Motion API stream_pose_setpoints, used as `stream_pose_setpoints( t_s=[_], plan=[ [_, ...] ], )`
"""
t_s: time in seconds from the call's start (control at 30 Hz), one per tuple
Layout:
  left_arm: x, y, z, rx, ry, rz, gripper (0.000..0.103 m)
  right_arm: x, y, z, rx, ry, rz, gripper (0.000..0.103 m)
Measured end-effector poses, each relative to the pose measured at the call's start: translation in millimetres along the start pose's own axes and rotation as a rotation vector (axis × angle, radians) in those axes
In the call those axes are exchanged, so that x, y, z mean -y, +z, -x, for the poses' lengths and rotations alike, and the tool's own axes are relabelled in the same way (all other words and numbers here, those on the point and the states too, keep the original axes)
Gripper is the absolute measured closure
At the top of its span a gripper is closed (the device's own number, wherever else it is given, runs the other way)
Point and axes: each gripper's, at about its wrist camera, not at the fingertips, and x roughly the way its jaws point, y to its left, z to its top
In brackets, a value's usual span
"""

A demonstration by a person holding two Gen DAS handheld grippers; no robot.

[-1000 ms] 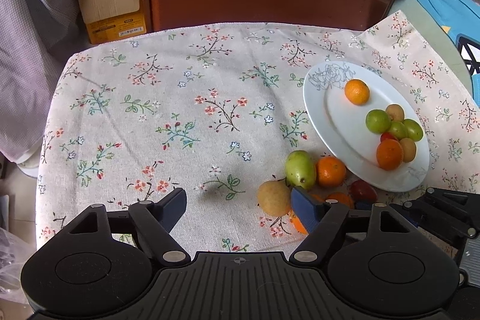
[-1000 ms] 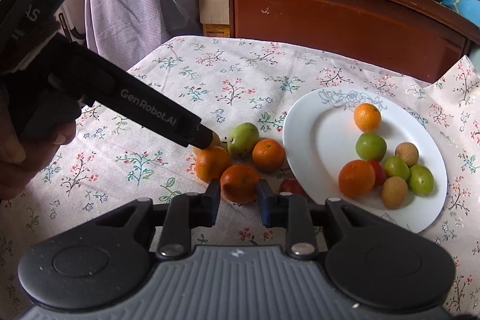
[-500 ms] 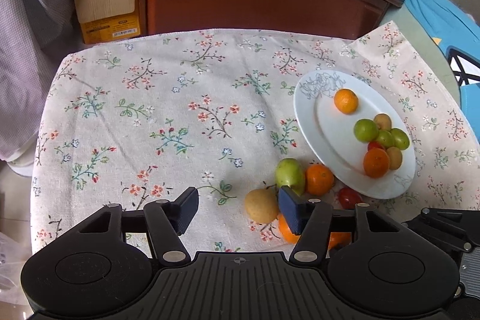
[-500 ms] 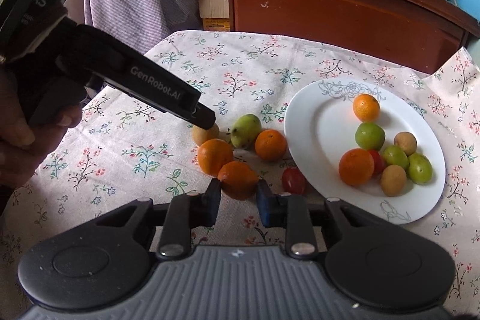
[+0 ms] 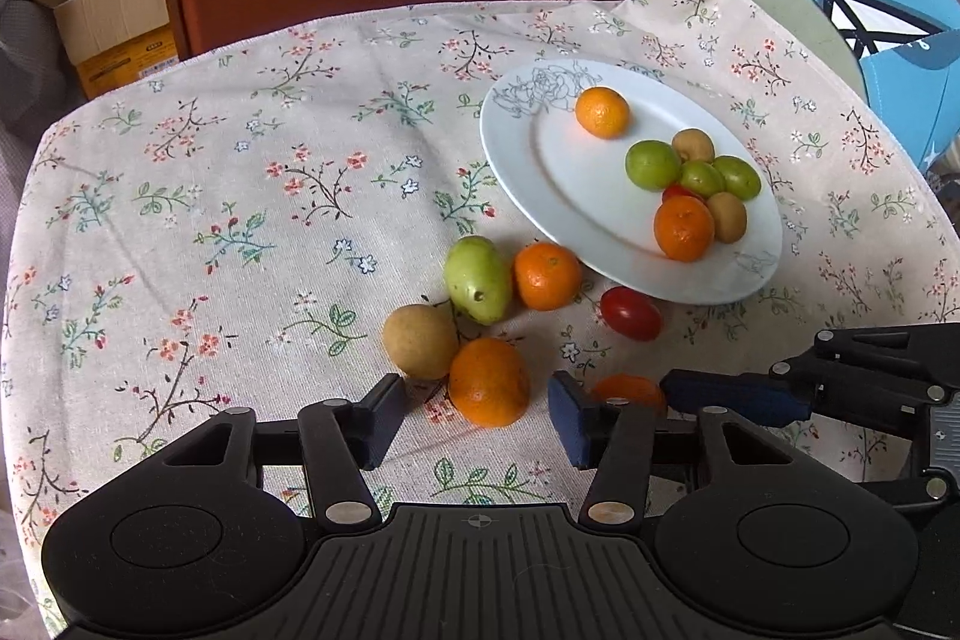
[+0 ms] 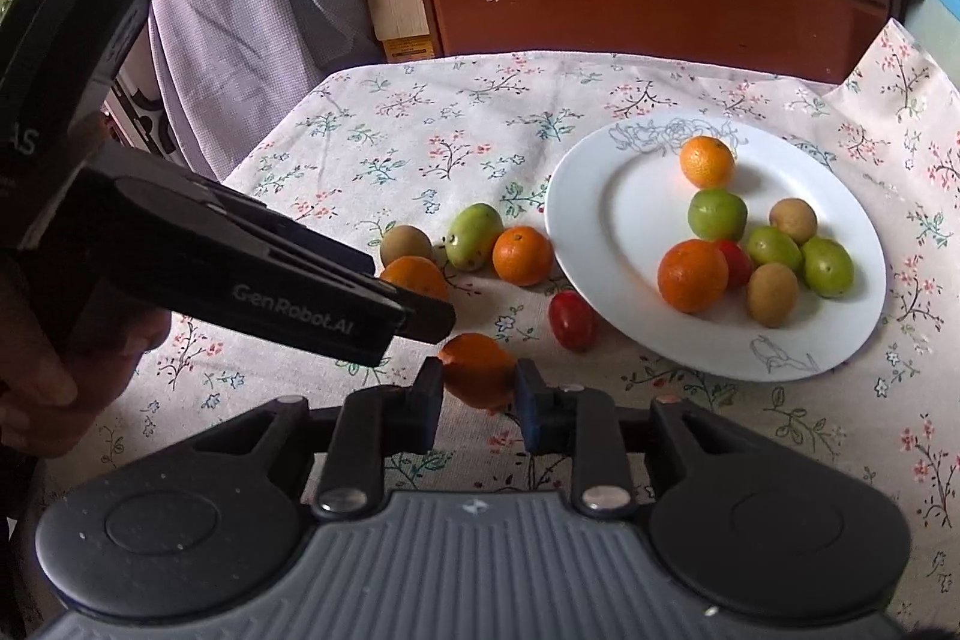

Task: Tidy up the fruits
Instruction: 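Grasp an orange with the left gripper while the right gripper grasps another orange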

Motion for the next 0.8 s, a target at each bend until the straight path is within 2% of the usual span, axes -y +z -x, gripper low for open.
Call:
stream_pose_setpoints(
  t_s=[0.1, 0.17, 0.23, 0.43, 0.53, 0.8],
  plan=[
    [0.3, 1.1, -0.4, 0.012, -0.007, 0.008, 0.063, -0.3, -1.4, -1.7, 0.008, 0.004, -0.008, 0.075],
    [-2.1, 1.6, -0.1, 0.014, -0.014, 0.034, 0.063, -1.7, -2.3, -4.4, 0.001, 0.005, -0.008, 0.068],
    [-3.5, 1.3, 0.8, 0.009, -0.024, 0.049, 0.063, -3.3, -3.5, -7.3, -0.004, 0.001, 0.002, 0.065],
    [0.5, 0.8, 0.4, -0.003, -0.025, 0.057, 0.063, -1.7, -5.8, -15.9, -0.003, -0.001, -0.026, 0.065],
    [2.0, 0.8, -0.4, -0.002, -0.026, 0.067, 0.063, -1.9, -5.0, -15.8, -0.010, 0.005, -0.014, 0.073],
    [5.7, -1.3, -0.7, 0.008, -0.013, 0.057, 0.068, 3.3, -4.6, -7.6, -0.040, -0.035, -0.016, 0.073]
  ],
)
